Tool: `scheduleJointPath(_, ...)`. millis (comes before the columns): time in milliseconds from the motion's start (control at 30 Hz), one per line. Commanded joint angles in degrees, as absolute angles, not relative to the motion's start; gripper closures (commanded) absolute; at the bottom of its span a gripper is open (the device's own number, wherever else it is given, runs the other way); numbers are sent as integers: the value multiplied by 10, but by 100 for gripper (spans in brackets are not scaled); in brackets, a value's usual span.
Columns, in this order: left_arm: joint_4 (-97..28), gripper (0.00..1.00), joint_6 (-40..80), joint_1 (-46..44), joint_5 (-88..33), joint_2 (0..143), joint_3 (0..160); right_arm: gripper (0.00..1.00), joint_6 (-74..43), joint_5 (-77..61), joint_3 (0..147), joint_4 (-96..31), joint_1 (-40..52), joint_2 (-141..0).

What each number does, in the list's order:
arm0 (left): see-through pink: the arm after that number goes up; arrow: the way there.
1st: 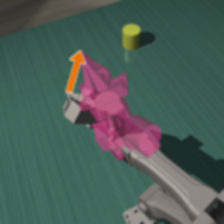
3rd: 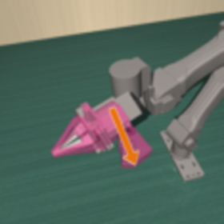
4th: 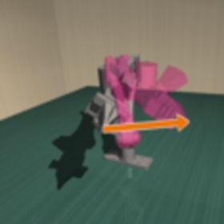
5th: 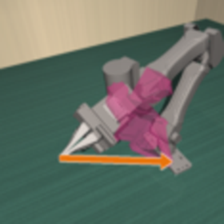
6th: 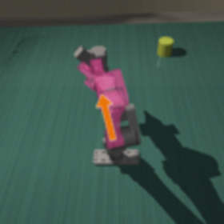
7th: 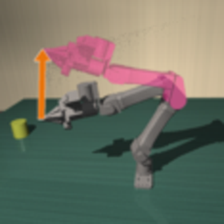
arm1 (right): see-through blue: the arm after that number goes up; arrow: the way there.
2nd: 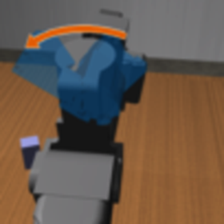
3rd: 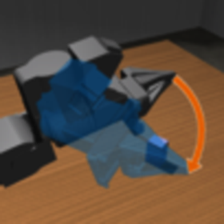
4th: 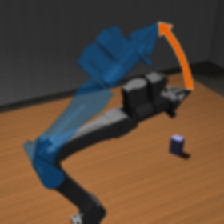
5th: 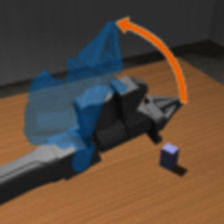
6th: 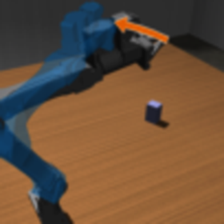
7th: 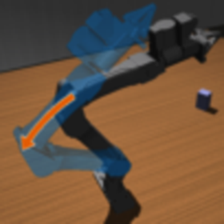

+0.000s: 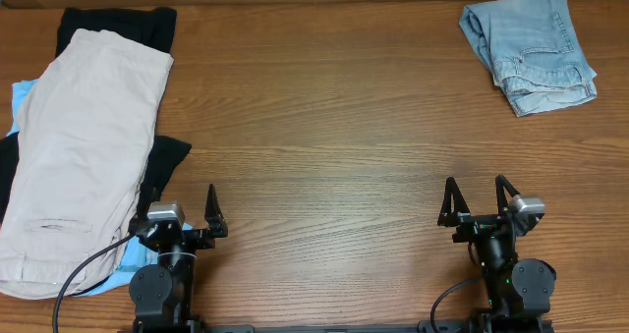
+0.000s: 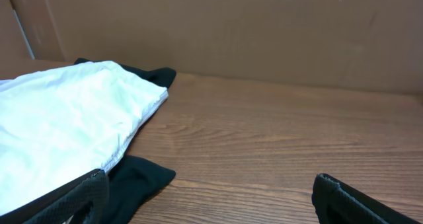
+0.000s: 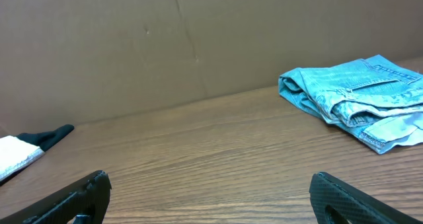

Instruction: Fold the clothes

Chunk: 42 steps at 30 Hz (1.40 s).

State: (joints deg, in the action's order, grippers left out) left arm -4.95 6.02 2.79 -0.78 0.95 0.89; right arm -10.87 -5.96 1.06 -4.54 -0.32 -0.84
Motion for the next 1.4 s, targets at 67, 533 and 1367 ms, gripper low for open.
scheduleJointPath(67,-47,0,69,34,-4,4,5,0,-109,-56,4,-42,0,-4)
scheduleJointPath(533,-47,0,69,34,-4,4,5,0,-109,-56,4,-42,0,-4)
scheduleJointPath(1367,-42,0,24,34,-1,4,5,0,-109,-63,5,-12,0,-4)
